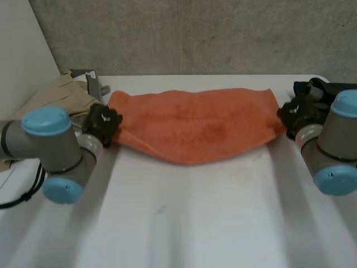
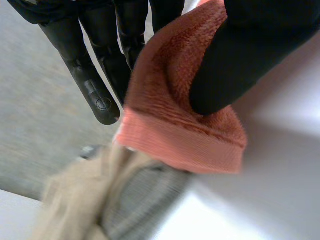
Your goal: Fold the laundry.
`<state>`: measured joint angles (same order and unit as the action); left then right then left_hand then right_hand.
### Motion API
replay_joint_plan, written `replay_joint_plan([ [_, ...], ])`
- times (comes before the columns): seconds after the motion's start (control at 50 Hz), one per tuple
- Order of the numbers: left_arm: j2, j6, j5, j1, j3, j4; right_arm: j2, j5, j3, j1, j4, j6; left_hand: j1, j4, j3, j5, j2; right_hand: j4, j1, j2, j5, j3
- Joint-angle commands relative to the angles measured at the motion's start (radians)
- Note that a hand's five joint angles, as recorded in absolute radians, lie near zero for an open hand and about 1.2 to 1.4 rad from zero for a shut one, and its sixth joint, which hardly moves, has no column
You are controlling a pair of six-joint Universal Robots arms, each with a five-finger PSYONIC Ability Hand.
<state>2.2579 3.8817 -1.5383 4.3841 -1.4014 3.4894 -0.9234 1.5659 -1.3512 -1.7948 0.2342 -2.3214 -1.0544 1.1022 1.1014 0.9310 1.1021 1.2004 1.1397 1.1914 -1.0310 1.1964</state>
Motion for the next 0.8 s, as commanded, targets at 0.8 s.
replay_joint_plan([
  [0.8,-0.500,-0.087,0.145,0.146,-0.494,-0.124,-0.351,-0.098,-0.270,0.132,-0.447,0.057,-0.342,0.294,0.295,0.291,0.294,0.196,0.257,0.205,-0.191,0.200],
])
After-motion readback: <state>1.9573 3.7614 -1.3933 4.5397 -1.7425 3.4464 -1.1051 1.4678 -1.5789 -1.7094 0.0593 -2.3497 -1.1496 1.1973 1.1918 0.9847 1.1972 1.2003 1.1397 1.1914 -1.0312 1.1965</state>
